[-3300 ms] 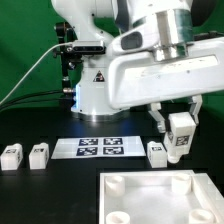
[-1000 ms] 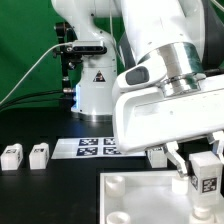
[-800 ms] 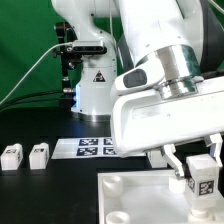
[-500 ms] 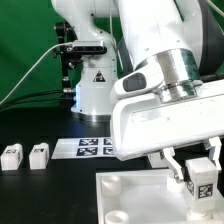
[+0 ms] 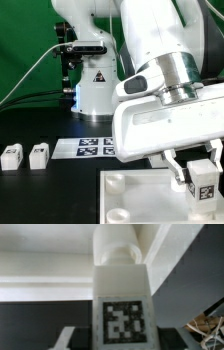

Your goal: Assemble one leg

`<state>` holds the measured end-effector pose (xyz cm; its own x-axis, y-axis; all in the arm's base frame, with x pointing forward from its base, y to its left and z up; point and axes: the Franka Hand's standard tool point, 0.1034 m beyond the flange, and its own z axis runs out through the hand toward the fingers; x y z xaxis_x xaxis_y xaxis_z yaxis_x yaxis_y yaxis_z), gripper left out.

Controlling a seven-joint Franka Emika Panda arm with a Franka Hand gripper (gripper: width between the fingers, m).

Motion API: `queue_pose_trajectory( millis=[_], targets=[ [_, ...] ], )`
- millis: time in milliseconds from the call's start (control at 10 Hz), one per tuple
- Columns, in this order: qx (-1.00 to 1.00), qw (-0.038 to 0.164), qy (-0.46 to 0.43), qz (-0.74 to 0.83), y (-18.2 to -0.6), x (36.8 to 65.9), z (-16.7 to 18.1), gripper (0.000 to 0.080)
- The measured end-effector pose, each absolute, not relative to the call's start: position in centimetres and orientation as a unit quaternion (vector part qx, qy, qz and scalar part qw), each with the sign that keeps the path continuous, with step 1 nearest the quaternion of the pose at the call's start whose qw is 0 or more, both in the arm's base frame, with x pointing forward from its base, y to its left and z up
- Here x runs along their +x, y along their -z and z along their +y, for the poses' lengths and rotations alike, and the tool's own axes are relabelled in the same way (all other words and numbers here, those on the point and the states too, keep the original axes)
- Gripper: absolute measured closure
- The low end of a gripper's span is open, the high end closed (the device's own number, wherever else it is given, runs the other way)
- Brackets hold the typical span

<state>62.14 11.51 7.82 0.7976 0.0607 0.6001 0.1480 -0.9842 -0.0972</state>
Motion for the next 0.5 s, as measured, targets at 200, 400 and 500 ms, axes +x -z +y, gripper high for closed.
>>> queue_pose_trajectory(
  millis=[200, 400, 500],
  targets=[
    [-0.949, 0.07, 0.304, -0.05, -7.84, 62.08, 11.48, 0.0508],
    [-0.952, 0.07, 0.294, -0.049, -7.86, 61.95, 11.41, 0.0508],
    [-0.953, 0.071, 0.292, -0.049, -7.75, 61.88, 11.42, 0.0508]
  ],
)
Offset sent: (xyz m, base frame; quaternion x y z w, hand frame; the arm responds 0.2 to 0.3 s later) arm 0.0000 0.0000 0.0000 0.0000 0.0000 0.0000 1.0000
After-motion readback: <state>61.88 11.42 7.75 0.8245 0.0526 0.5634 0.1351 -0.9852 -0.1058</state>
